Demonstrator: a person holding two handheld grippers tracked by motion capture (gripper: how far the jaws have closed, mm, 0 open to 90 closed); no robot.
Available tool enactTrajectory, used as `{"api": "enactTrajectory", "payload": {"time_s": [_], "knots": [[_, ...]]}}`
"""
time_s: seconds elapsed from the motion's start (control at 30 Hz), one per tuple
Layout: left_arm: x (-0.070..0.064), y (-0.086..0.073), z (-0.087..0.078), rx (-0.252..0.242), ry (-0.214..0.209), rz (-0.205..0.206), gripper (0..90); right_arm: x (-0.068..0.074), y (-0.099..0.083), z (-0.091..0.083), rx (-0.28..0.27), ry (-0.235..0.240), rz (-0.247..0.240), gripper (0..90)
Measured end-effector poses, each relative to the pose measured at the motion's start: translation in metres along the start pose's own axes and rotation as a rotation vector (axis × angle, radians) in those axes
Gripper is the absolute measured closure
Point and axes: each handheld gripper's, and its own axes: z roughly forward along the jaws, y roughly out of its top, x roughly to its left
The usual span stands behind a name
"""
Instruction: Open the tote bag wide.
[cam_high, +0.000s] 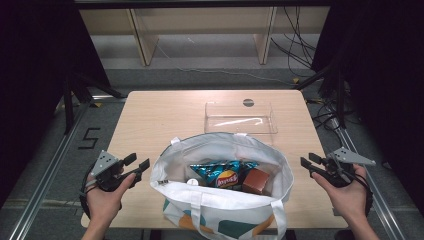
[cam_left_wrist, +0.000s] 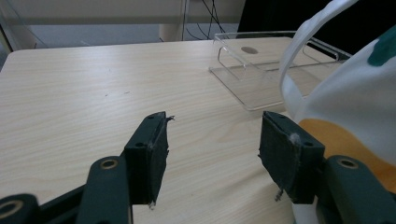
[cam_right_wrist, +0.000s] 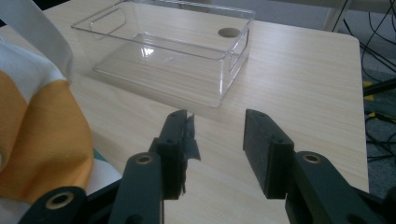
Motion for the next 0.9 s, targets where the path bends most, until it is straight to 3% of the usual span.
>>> {"api": "enactTrajectory", "payload": {"time_s": [0.07, 0.1, 0.13, 0.17, 0.23, 0.3, 0.33, 0.37, 0.43, 0.53, 0.57, 0.63, 0.67, 0.8, 0.83, 0.9], "knots": [[-0.001, 0.003, -0.002, -0.009, -0.004, -0.002, 41.3, 0.003, 0.001, -0.002, -0.001, 0.007, 0.026, 60.0], [-0.001, 0.006, -0.005, -0.032, -0.013, -0.010, 41.3, 0.002, 0.003, -0.004, -0.012, 0.007, 0.006, 59.6], [-0.002, 0.011, -0.010, -0.043, -0.008, -0.007, 41.3, 0.005, 0.006, -0.007, -0.018, 0.012, 0.021, 59.2], [-0.003, 0.016, -0.015, -0.063, -0.016, -0.019, 41.4, 0.005, 0.009, -0.009, -0.047, 0.019, -0.010, 59.1], [-0.006, 0.028, -0.025, -0.101, -0.051, -0.015, 41.8, 0.011, 0.018, -0.019, -0.072, 0.031, 0.010, 59.1], [-0.014, 0.043, -0.041, -0.151, -0.094, -0.008, 42.0, 0.023, 0.033, -0.036, -0.117, 0.050, -0.003, 58.9], [-0.014, 0.043, -0.041, -0.151, -0.094, -0.008, 41.9, 0.023, 0.033, -0.036, -0.117, 0.050, -0.003, 58.9], [-0.017, 0.047, -0.045, -0.154, -0.117, -0.006, 41.5, 0.027, 0.042, -0.044, -0.155, 0.080, -0.030, 58.3], [-0.027, 0.053, -0.054, -0.167, -0.165, -0.025, 41.5, 0.035, 0.048, -0.050, -0.135, 0.094, -0.027, 57.7], [-0.034, 0.055, -0.056, -0.172, -0.171, -0.005, 41.2, 0.041, 0.051, -0.054, -0.121, 0.115, -0.046, 57.7], [-0.036, 0.056, -0.056, -0.169, -0.182, 0.013, 41.0, 0.045, 0.054, -0.057, -0.127, 0.145, -0.055, 57.7], [-0.042, 0.056, -0.054, -0.176, -0.236, 0.015, 40.7, 0.047, 0.057, -0.061, -0.152, 0.162, -0.058, 57.7], [-0.042, 0.056, -0.054, -0.176, -0.236, 0.015, 40.6, 0.047, 0.057, -0.061, -0.152, 0.162, -0.058, 57.7], [-0.049, 0.056, -0.047, -0.137, -0.251, 0.037, 41.1, 0.058, 0.062, -0.070, -0.170, 0.202, -0.045, 57.4], [-0.050, 0.056, -0.046, -0.122, -0.251, 0.045, 42.3, 0.063, 0.064, -0.073, -0.189, 0.222, -0.062, 57.1], [-0.053, 0.055, -0.041, -0.093, -0.248, 0.092, 43.5, 0.066, 0.065, -0.074, -0.187, 0.239, -0.055, 56.5]]}}
